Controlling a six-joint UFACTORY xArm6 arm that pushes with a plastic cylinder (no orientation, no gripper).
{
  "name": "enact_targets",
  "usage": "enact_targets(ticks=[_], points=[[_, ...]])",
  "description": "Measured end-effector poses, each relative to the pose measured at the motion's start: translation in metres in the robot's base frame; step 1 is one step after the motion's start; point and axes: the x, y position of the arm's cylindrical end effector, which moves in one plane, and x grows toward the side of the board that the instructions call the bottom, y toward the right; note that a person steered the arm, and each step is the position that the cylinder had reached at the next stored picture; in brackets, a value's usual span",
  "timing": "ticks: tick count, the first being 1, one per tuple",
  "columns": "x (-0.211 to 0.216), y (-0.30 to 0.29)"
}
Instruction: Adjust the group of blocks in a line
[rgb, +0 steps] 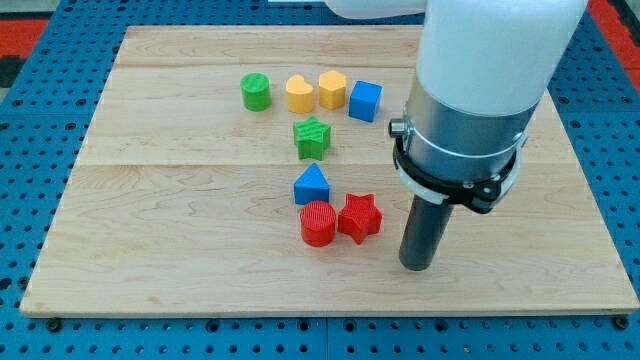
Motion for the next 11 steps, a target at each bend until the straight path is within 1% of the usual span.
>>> enact_targets(ticks=[1, 2, 4, 5, 6, 7, 8, 9, 11], points=[[0.019, -0.027], [0.025, -0.036], [0.026, -0.042], [0.026, -0.061], [0.026, -0.067], [0.0, -0.058], [-0.027, -0.037], [-0.046, -0.036], [-0.112, -0.027]])
